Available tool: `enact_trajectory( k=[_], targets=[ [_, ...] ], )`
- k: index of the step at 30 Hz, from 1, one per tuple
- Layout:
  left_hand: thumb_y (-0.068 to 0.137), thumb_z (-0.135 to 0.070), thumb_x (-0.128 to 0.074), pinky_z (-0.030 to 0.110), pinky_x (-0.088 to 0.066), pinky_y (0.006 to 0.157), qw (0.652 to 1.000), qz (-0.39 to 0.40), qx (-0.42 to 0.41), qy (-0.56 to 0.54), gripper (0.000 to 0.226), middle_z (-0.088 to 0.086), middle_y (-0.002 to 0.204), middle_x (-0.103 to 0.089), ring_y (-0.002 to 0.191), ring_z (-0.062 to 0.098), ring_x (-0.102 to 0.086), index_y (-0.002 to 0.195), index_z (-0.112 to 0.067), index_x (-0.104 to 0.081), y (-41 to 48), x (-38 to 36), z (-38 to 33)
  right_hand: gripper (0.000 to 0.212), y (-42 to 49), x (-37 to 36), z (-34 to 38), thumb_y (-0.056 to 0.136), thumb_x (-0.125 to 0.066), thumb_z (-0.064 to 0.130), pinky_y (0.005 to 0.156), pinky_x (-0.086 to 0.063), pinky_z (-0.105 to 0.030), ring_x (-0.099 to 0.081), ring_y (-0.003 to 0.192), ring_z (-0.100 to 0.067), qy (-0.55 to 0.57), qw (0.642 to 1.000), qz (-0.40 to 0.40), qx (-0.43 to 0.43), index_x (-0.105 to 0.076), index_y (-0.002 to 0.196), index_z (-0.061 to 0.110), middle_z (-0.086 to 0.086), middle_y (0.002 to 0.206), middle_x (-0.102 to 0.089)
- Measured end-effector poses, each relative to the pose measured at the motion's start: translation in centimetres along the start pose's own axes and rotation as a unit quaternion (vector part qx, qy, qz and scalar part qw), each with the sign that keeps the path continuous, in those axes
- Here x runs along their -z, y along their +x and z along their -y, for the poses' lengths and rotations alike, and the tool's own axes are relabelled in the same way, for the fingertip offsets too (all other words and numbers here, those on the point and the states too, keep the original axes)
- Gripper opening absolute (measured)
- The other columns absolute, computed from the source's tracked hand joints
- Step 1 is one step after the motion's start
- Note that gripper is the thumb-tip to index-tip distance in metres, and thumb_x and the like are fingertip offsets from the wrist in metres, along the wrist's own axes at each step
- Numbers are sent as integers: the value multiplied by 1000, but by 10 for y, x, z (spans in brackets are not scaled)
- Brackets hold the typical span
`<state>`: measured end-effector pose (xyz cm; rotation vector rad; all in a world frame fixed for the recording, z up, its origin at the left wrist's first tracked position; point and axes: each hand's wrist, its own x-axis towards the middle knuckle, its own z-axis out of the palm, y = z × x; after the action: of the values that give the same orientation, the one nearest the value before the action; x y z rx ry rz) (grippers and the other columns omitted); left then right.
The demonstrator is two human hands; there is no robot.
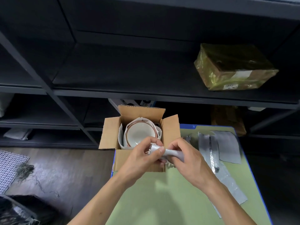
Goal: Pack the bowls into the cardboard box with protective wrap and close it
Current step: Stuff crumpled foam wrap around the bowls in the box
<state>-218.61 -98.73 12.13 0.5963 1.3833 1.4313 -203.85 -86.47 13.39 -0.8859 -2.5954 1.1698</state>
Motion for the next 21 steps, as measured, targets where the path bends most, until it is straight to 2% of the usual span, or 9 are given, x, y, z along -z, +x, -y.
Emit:
enact_trajectory(
  k=[2,5,7,9,11,14,17,19,21],
  targets=[
    [92,-16,-71,40,-57,83,1000,-7,-11,14,19,22,90,-68,81,31,-67,104,-6,-59,0,3,-4,18,1,-1,4,93,-63,30,71,-47,-28,-58,87,-7,1,999,34,-5,-48,99,36,16,94,-60],
    [87,-9,-72,15,-45,71,995,-20,-19,100,15,-17,83,-62,79,5,-58,99,-13,-63,2,14,-5,27,3,-3,7,90,-64,51,80,-49,-29,-59,94,-5,20,997,76,-26,-45,105,43,21,100,-59],
    [87,-4,-71,11,-39,66,990,-12,-21,138,22,-26,80,-57,75,-2,-51,103,-16,-63,2,22,-5,27,5,-7,10,89,-64,53,85,-48,-28,-59,100,-2,47,996,67,-42,-45,107,46,23,102,-61],
    [87,-4,-72,12,-40,70,988,0,-20,156,31,-24,87,-61,79,-1,-52,111,-21,-62,2,27,-4,31,8,-13,13,87,-67,49,89,-47,-28,-59,103,-1,44,996,48,-66,-47,111,49,20,104,-63],
    [88,-9,-72,12,-40,66,987,4,-17,161,32,-21,86,-62,74,0,-52,114,-24,-62,0,31,-3,31,11,-18,19,85,-72,43,86,-49,-28,-60,98,-1,35,995,33,-86,-54,110,47,19,100,-66],
    [90,-19,-73,17,-42,60,981,7,-20,193,18,-8,82,-67,69,10,-56,106,-24,-65,2,40,-1,21,14,-24,29,82,-75,35,76,-52,-29,-62,83,-4,32,994,3,-108,-65,99,39,18,87,-68],
    [89,-19,-73,25,-49,68,982,15,-25,186,14,7,85,-73,76,19,-66,101,-19,-66,6,48,1,16,12,-29,34,81,-77,32,67,-50,-27,-61,72,-7,54,991,-14,-119,-68,94,36,11,81,-69],
    [89,-18,-74,25,-50,70,983,28,-24,181,14,9,87,-73,79,24,-67,100,-17,-66,8,50,3,16,7,-29,37,83,-77,25,60,-50,-22,-63,66,-8,98,986,-12,-134,-70,94,33,8,80,-71],
    [89,-20,-74,25,-52,68,981,48,-15,187,14,8,86,-72,78,25,-68,100,-17,-65,10,48,5,20,3,-27,40,85,-75,15,58,-49,-17,-65,62,-7,127,980,-13,-151,-73,97,32,8,83,-73]
  ],
)
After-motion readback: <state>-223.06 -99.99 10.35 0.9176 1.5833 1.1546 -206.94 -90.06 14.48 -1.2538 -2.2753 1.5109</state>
